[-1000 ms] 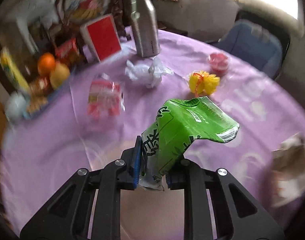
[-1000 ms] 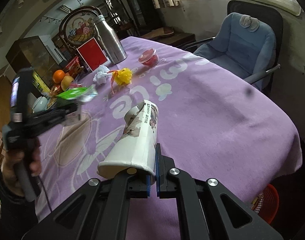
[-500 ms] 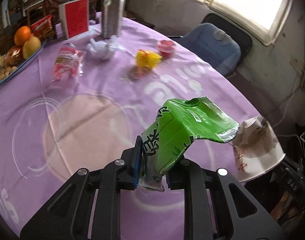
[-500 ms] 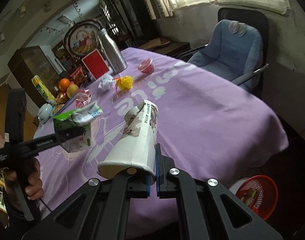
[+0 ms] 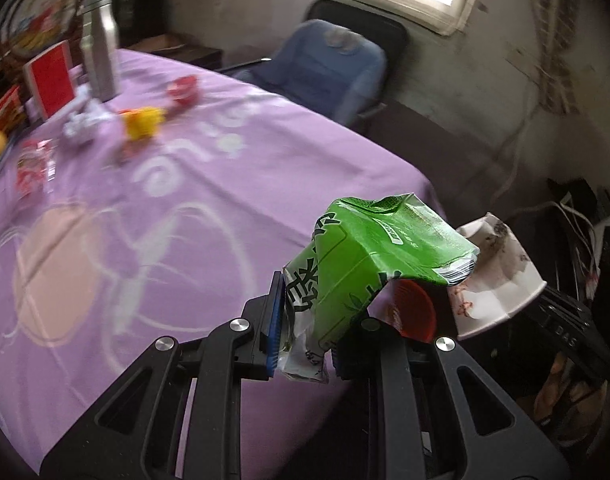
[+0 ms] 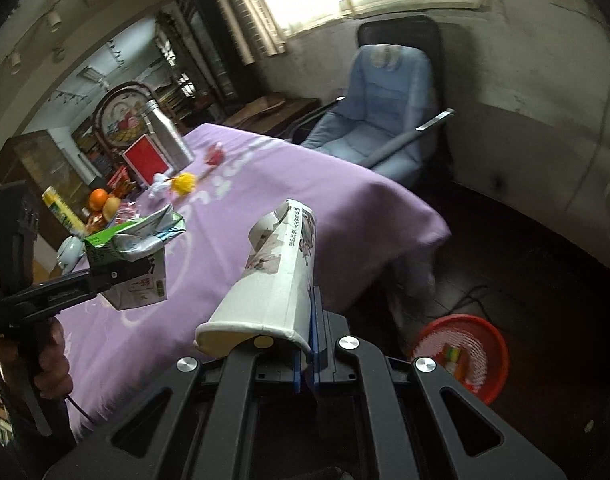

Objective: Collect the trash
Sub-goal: 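Carry the paper cup and green carton with both tools over the red basket, then open the right tool to drop the cup while the left tool drops the carton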

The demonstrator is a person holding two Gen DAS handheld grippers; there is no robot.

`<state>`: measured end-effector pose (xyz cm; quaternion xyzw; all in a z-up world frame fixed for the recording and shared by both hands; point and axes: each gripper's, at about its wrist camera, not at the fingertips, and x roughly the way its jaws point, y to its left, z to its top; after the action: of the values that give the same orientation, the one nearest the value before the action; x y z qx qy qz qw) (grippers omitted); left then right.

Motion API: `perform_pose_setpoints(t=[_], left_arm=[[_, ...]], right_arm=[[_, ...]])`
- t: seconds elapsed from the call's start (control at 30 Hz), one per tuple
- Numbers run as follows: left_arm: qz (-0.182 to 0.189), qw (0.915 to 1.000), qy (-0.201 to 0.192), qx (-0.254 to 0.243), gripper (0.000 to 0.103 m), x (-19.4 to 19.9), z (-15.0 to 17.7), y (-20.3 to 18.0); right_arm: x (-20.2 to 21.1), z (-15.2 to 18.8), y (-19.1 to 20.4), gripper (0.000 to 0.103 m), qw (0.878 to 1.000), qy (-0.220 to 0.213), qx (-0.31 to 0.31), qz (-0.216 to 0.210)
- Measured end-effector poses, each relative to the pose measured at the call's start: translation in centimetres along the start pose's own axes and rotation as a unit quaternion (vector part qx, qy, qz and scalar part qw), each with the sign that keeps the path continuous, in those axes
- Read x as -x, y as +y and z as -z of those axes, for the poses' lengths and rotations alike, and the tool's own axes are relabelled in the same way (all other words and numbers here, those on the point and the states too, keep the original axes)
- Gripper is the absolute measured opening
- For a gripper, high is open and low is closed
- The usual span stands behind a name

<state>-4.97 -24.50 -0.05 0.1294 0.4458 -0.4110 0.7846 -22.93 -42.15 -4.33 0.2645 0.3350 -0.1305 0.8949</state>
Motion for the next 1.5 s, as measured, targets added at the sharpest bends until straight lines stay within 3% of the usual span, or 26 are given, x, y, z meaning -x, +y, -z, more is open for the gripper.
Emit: perform_pose_setpoints(t=[0.27,0.57,0.67,1.07,1.23,1.33,1.4,1.43,1.47,1.5], left_arm=[[0.038,0.9951,0.029,-0.087,0.021,-2.7,1.3,-8.1],[0.060,0.9816,0.090,-0.157,0.021,-8.9,3.4,-15.2],[0.076,0.9745,0.128,-0.168,0.021,-12.6,4.4,-17.2],[0.048,0.9465,0.262,-0.182,0.022,-28.7,9.7,-20.0],[0.036,0.9430,0.287,-0.164,0.023,-33.4,10.3,-19.4],[0.027,0.9433,0.285,-0.168,0.025,-34.5,10.4,-19.7],[0.030,0.9414,0.288,-0.173,0.038,-34.9,10.5,-19.9],[0.026,0.9415,0.287,-0.176,0.054,-34.9,10.5,-20.0],[0.025,0.9430,0.281,-0.176,0.062,-34.8,10.3,-19.9],[0.025,0.9455,0.273,-0.176,0.063,-34.8,10.0,-20.1]], right_arm=[[1.4,2.9,-7.1,0.004,0.998,0.011,-0.056,0.036],[0.1,6.8,-14.3,0.004,0.990,0.041,-0.121,0.061],[-1.1,8.4,-17.0,0.004,0.985,0.059,-0.146,0.074],[-11.1,14.8,-26.5,0.004,0.953,0.151,-0.242,0.103],[-13.9,15.2,-27.9,0.005,0.947,0.165,-0.254,0.107],[-15.1,14.9,-28.1,0.013,0.945,0.169,-0.256,0.115],[-15.5,14.7,-28.0,0.031,0.946,0.170,-0.252,0.111],[-15.5,14.7,-27.9,0.034,0.947,0.168,-0.249,0.114],[-15.8,14.5,-27.7,0.035,0.948,0.167,-0.247,0.116],[-15.7,14.5,-27.6,0.035,0.947,0.168,-0.247,0.115]])
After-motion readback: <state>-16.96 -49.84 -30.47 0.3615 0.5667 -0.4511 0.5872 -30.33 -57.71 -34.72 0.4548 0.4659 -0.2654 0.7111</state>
